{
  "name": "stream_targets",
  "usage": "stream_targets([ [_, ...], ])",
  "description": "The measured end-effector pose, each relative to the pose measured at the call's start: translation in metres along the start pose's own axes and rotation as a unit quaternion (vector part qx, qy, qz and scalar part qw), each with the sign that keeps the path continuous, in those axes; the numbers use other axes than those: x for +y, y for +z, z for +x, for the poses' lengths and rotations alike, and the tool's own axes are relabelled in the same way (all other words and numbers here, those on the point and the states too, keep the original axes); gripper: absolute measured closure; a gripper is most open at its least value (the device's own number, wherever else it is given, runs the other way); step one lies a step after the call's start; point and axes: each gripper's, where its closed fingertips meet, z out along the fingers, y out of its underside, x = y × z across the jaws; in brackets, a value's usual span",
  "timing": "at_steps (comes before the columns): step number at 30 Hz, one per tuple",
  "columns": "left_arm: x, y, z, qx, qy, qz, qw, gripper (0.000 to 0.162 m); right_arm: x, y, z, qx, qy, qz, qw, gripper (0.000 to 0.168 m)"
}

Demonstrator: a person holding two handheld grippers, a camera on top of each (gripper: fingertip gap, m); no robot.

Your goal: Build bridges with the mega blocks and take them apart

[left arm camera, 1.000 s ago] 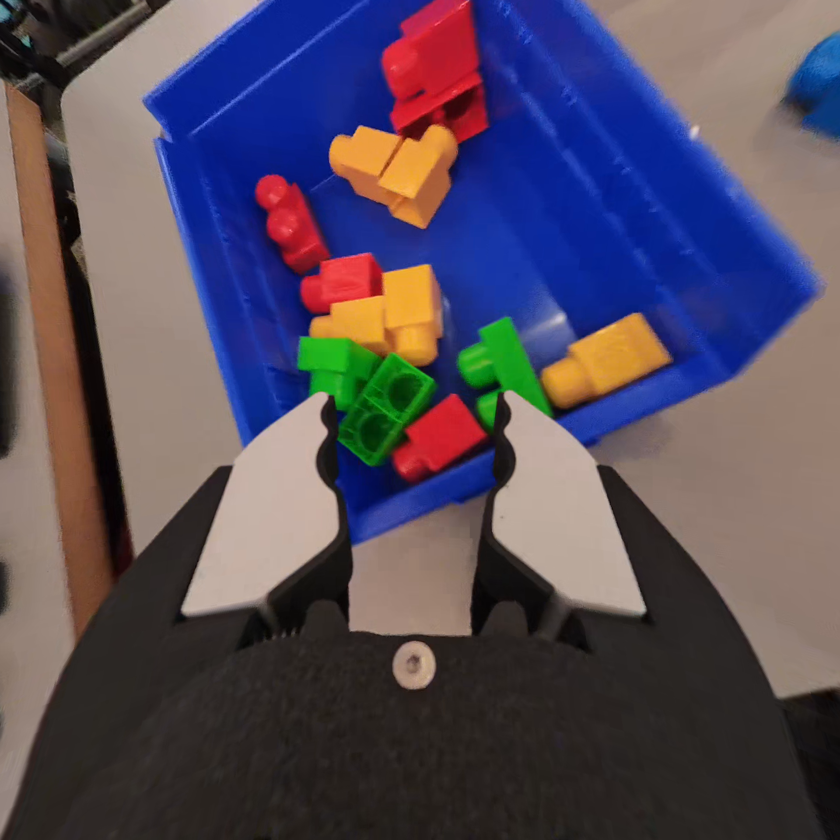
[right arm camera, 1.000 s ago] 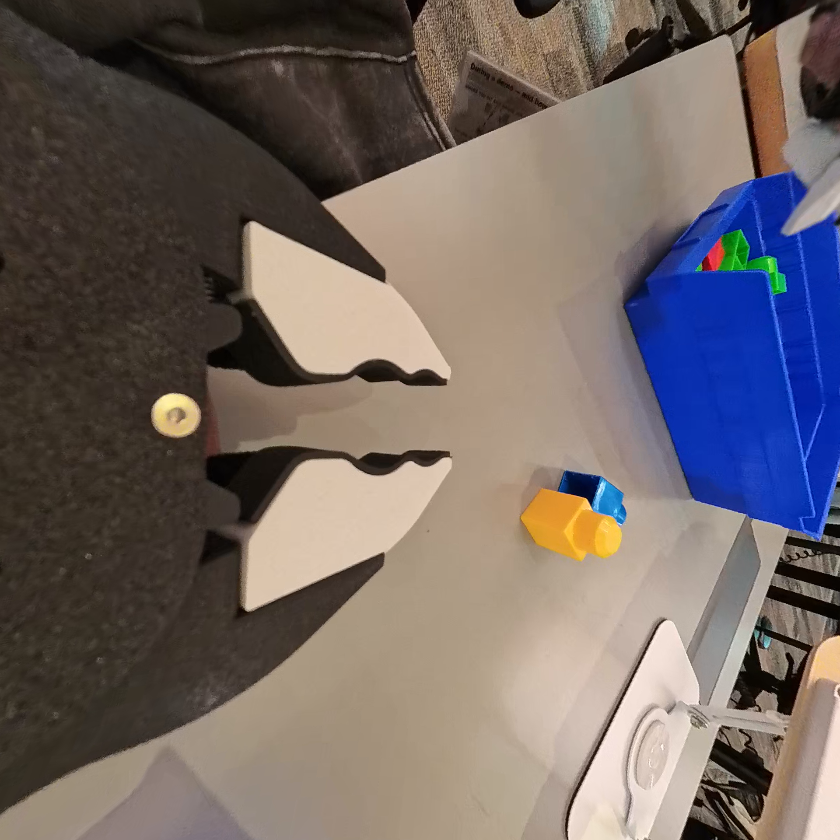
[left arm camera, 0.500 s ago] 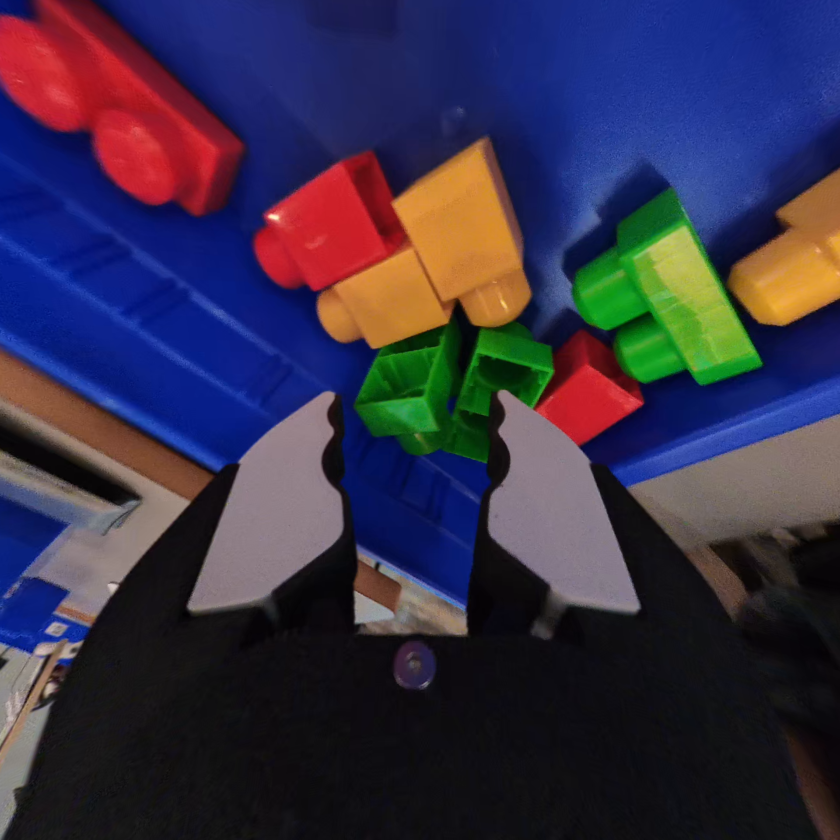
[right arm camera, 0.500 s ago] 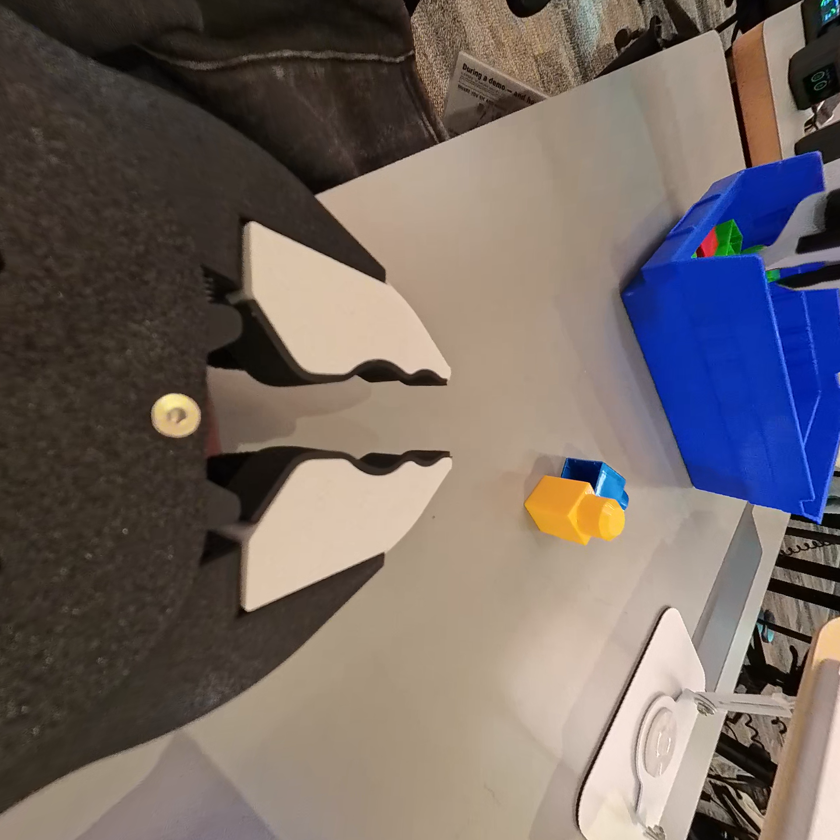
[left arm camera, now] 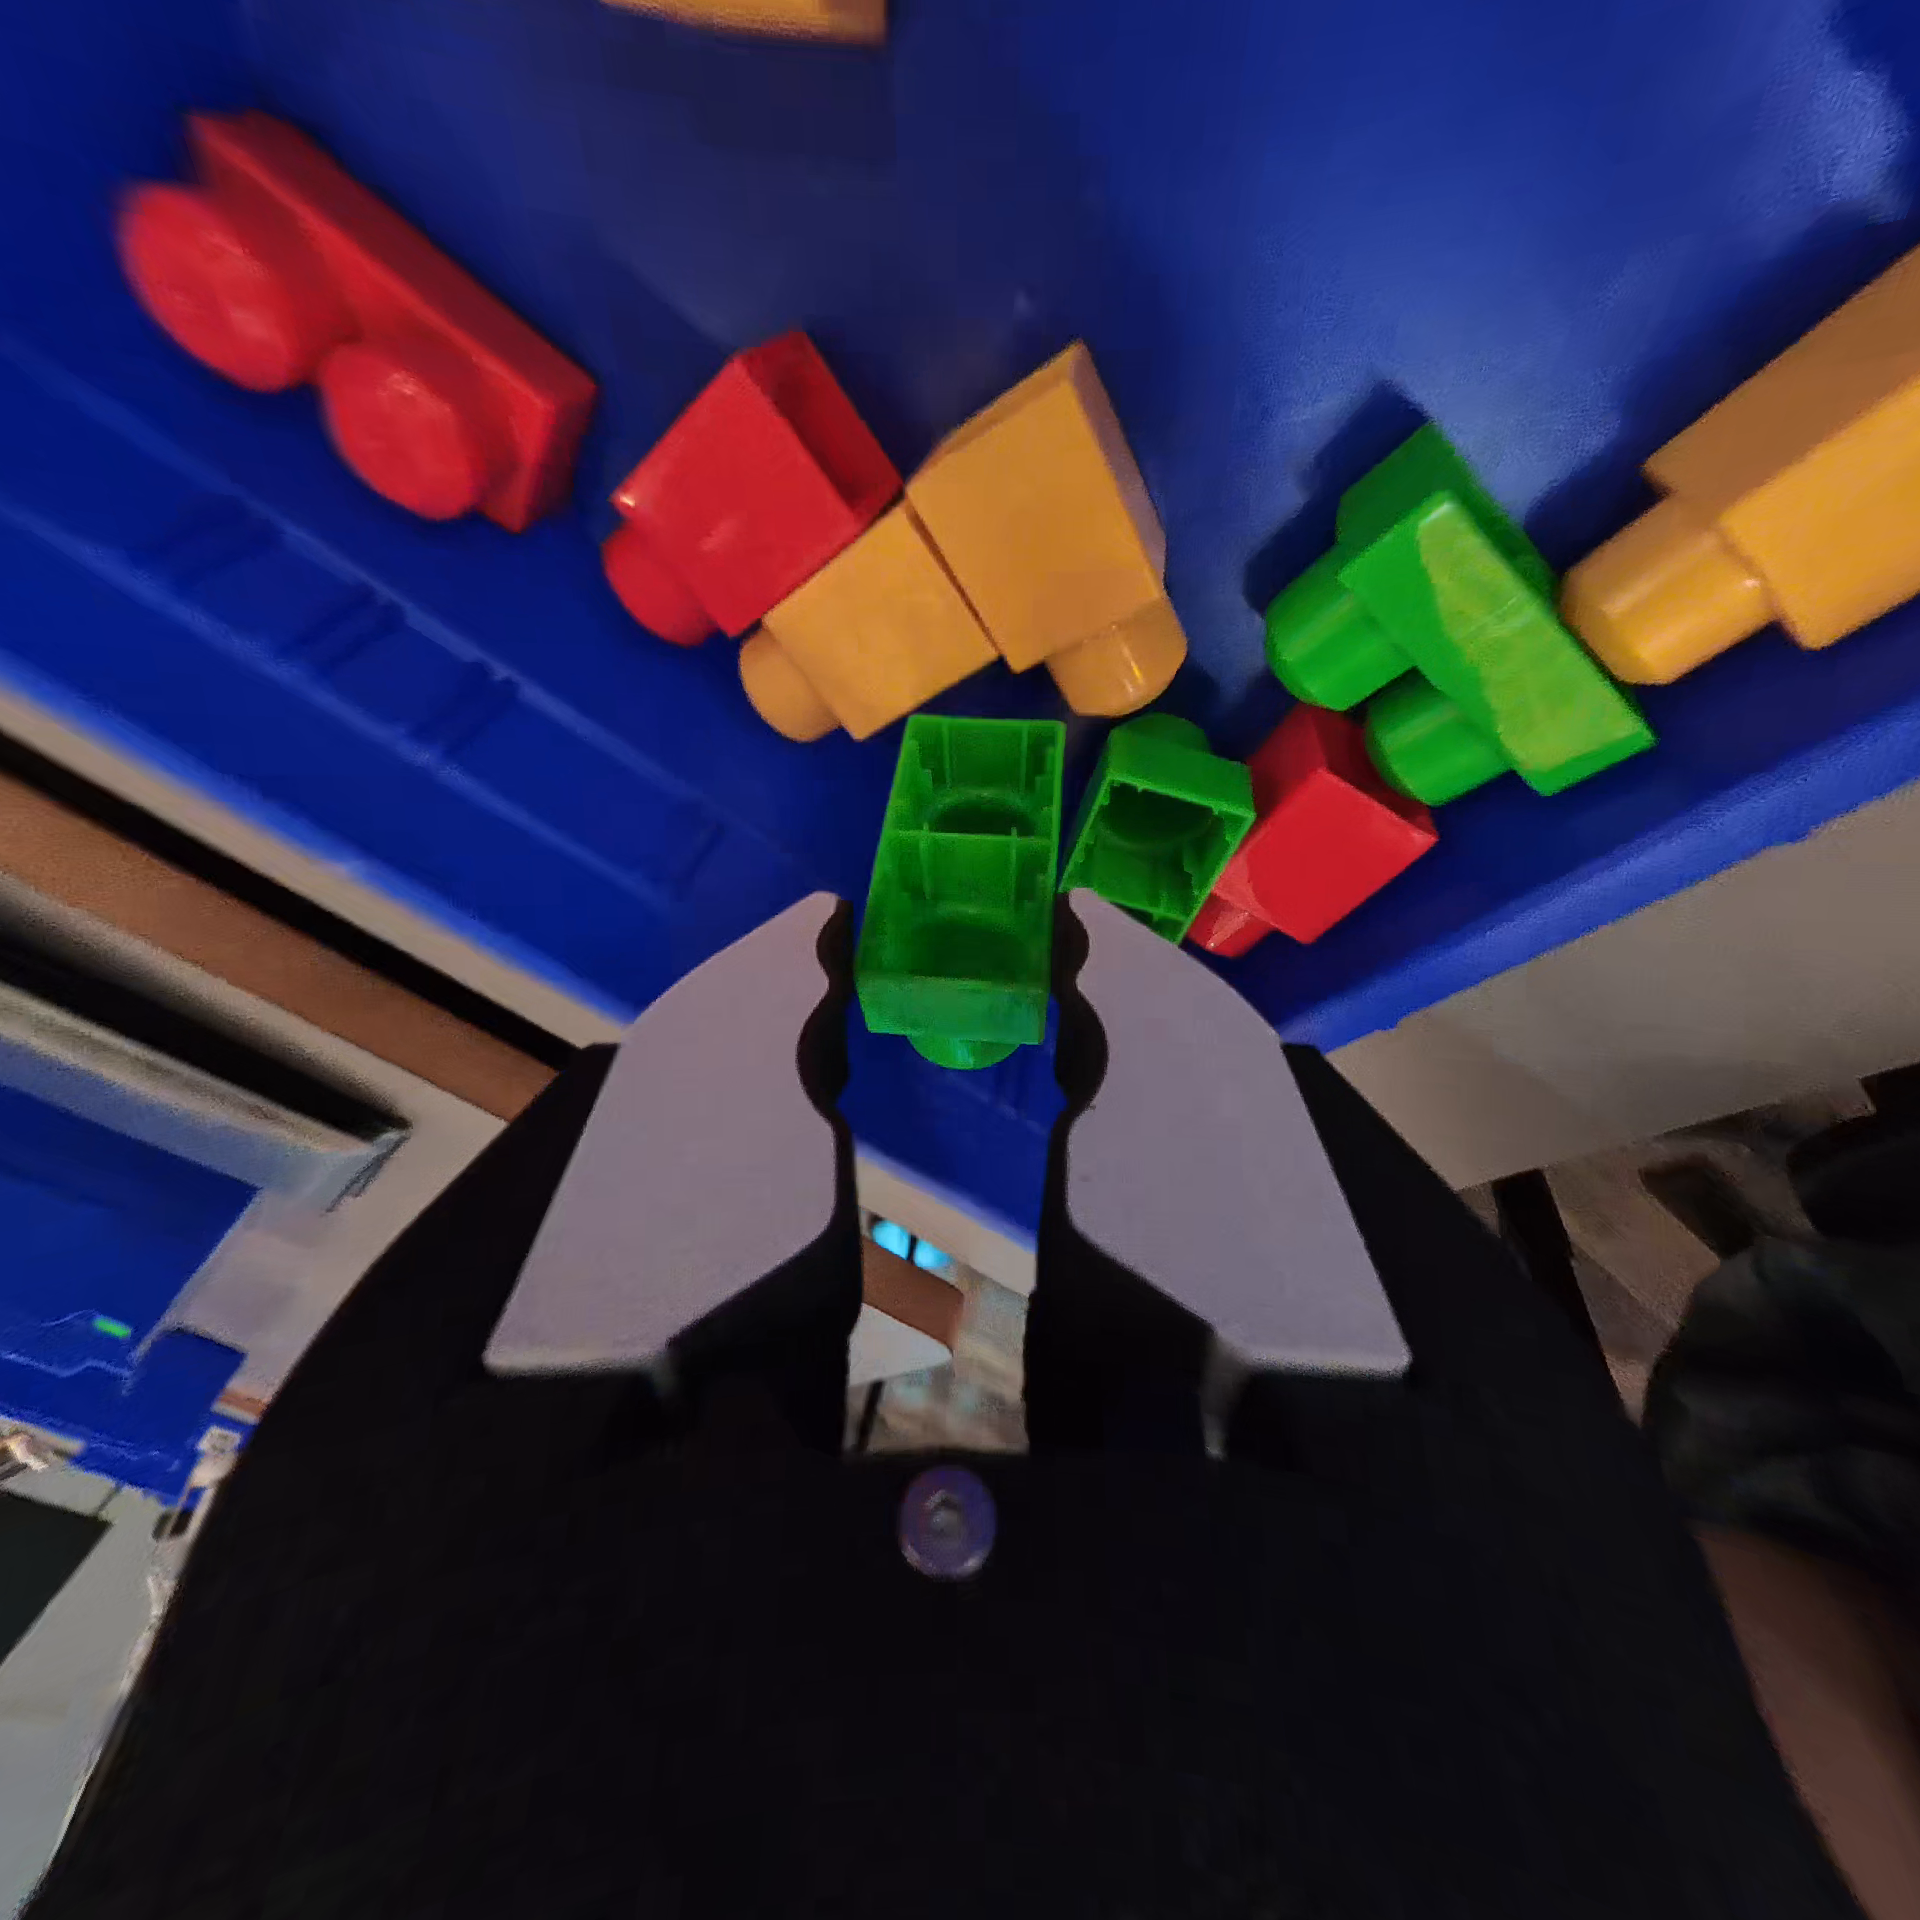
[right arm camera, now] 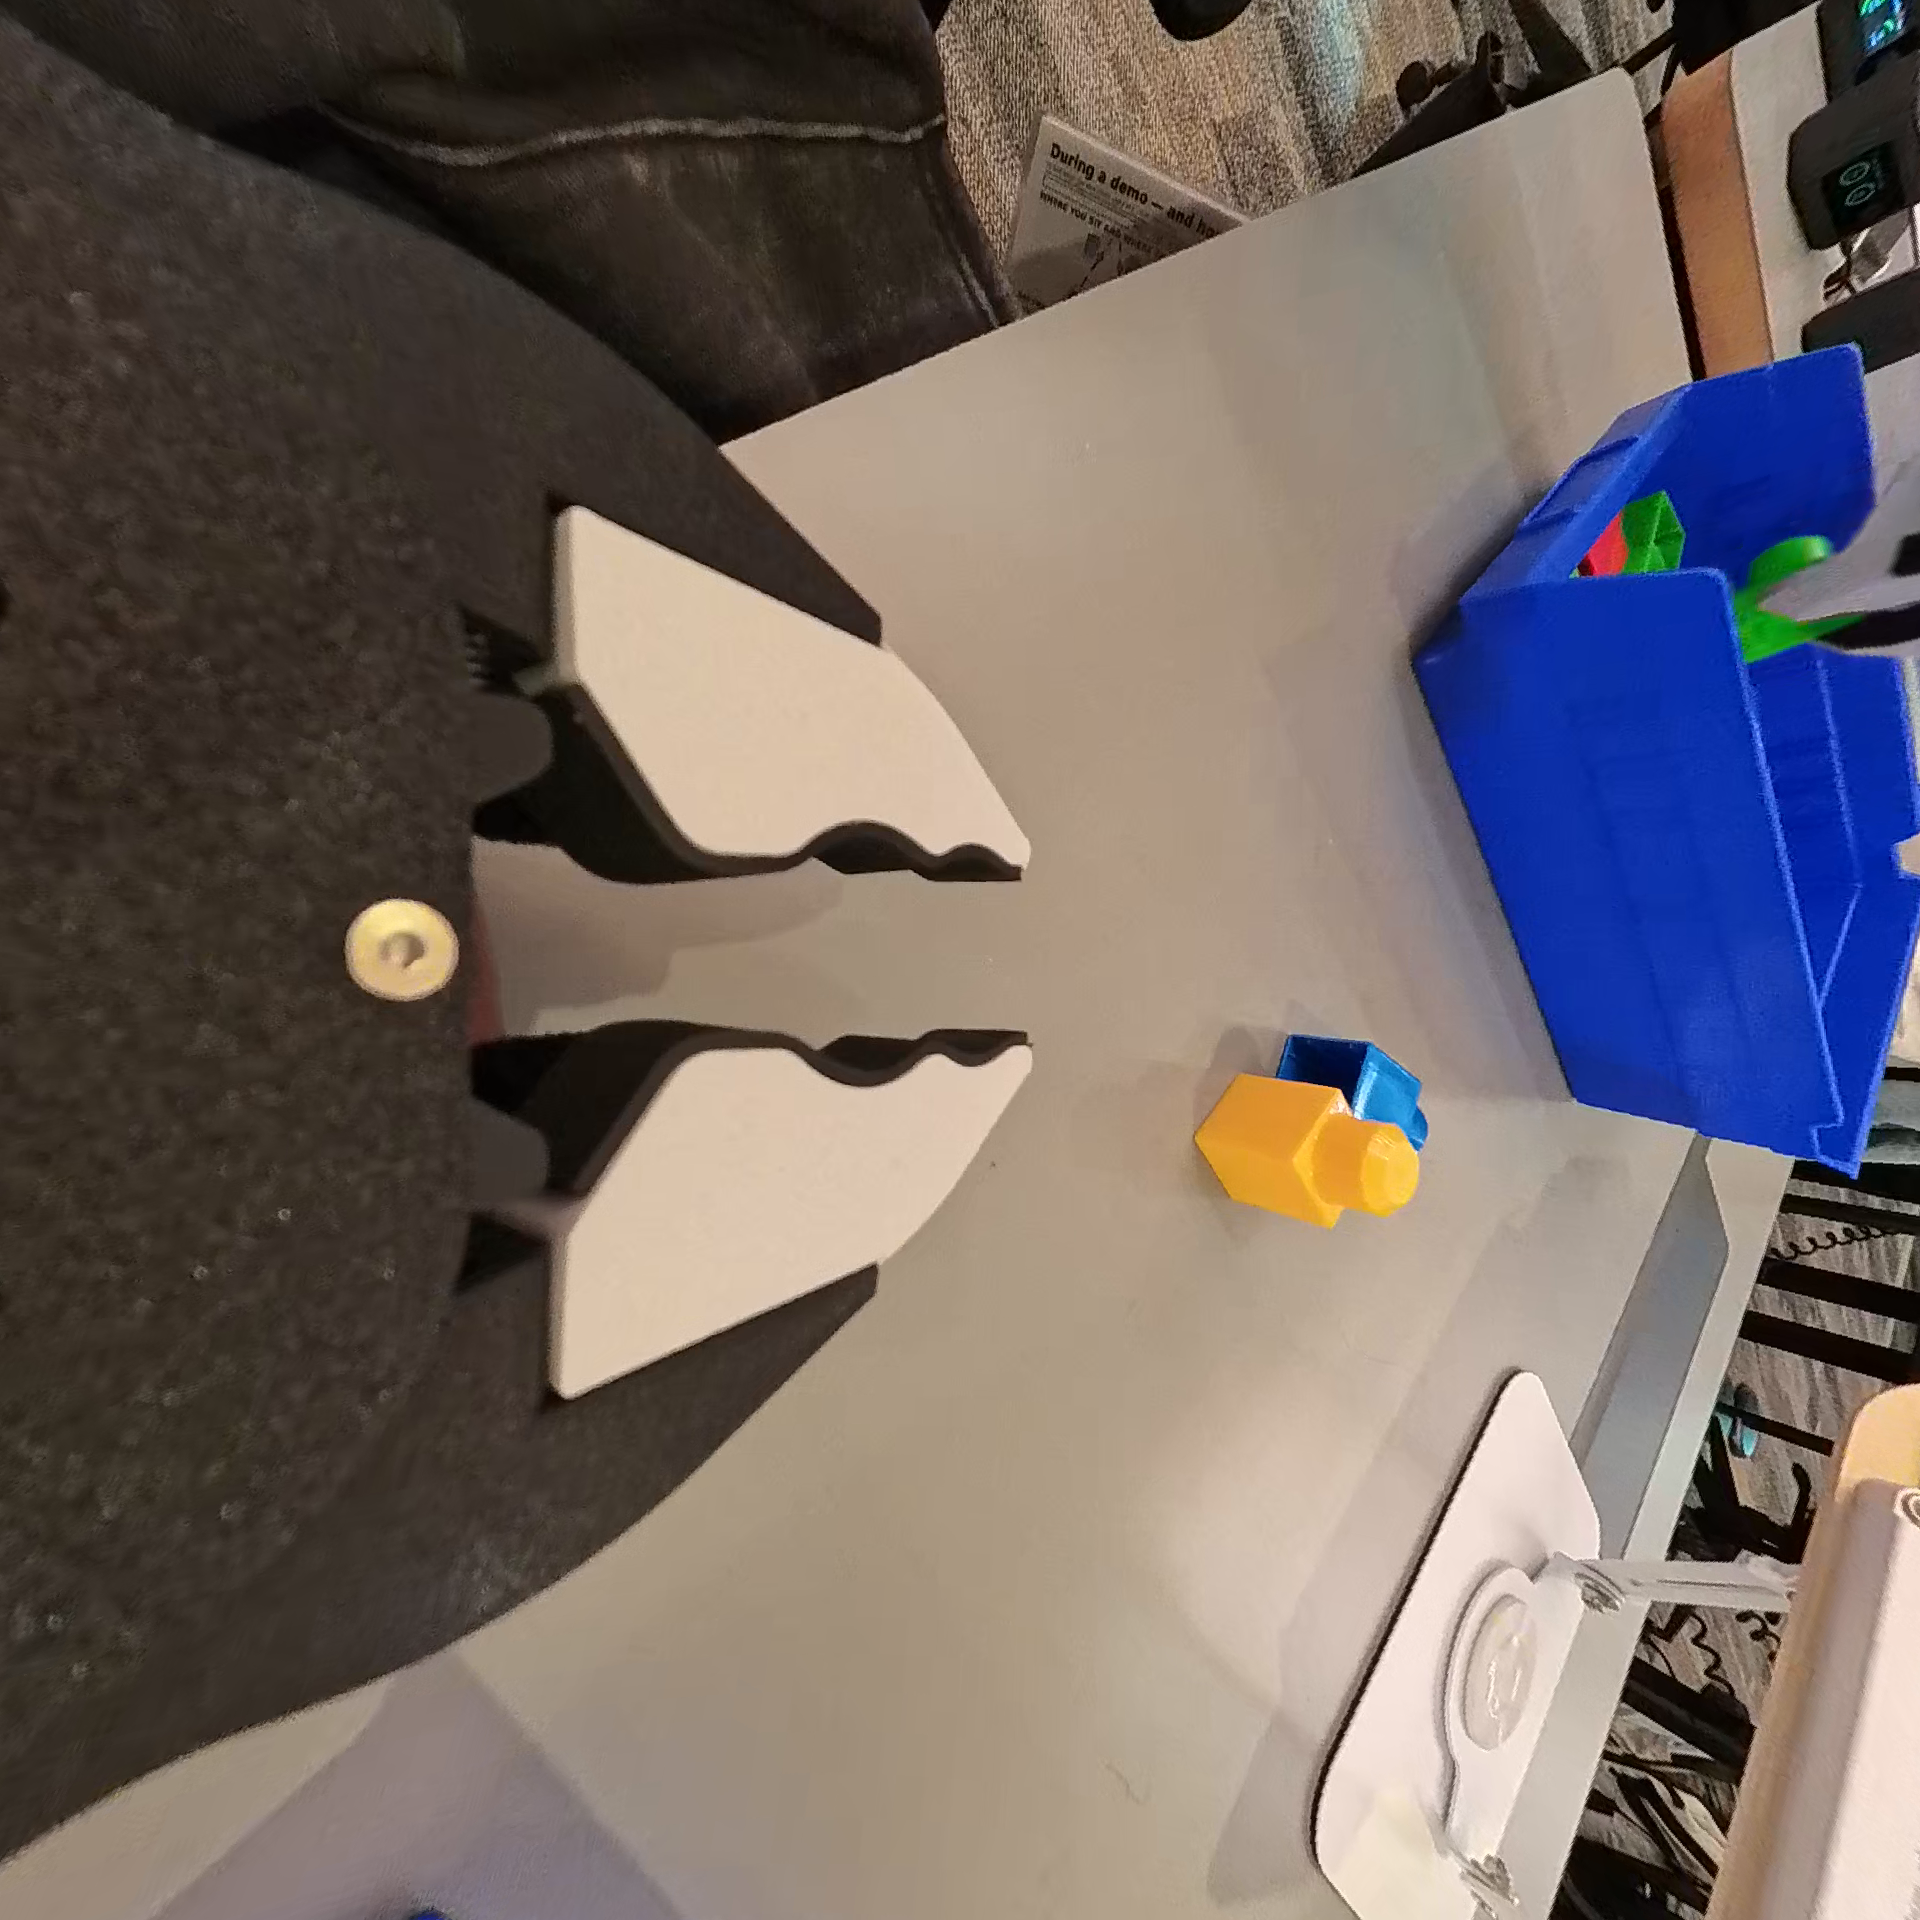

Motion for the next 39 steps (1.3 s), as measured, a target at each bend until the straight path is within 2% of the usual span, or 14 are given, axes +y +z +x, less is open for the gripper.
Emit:
stream_targets([
  [4,-0.019,-0.067,0.006,-0.051,0.027,0.132,0.990,0.127,-0.001,0.000,-0.002,0.001,-0.004,0.001,1.000,0.141],
  [8,-0.062,-0.145,0.053,-0.054,0.105,0.311,0.943,0.126,-0.003,-0.001,-0.004,0.006,-0.013,0.001,1.000,0.141],
  [12,-0.105,-0.183,0.105,-0.051,0.167,0.395,0.902,0.126,-0.005,-0.003,-0.004,0.010,-0.017,0.004,1.000,0.142],
  [15,-0.145,-0.178,0.127,-0.043,0.183,0.397,0.898,0.126,-0.006,-0.003,-0.006,0.010,-0.018,0.005,1.000,0.142],
  [19,-0.213,-0.146,0.129,-0.041,0.178,0.363,0.914,0.126,-0.005,-0.003,-0.007,0.011,-0.025,0.004,1.000,0.142],
  [24,-0.297,-0.102,0.136,0.025,0.167,0.331,0.929,0.126,-0.001,0.000,-0.007,0.011,-0.024,-0.003,1.000,0.142],
  [27,-0.331,-0.086,0.146,0.061,0.161,0.329,0.929,0.126,0.002,0.001,-0.007,0.010,-0.023,-0.007,1.000,0.142],
  [31,-0.352,-0.083,0.158,0.094,0.150,0.344,0.922,0.126,0.003,0.000,-0.008,0.011,-0.028,-0.009,1.000,0.142],
  [34,-0.352,-0.083,0.162,0.096,0.147,0.346,0.922,0.125,0.003,-0.001,-0.007,0.012,-0.029,-0.009,0.999,0.142],
  [37,-0.344,-0.078,0.165,0.085,0.153,0.333,0.927,0.104,0.002,-0.002,-0.006,0.012,-0.027,-0.007,1.000,0.142],
  [39,-0.334,-0.080,0.167,0.083,0.152,0.333,0.927,0.101,0.002,-0.002,-0.005,0.013,-0.027,-0.006,1.000,0.142],
])
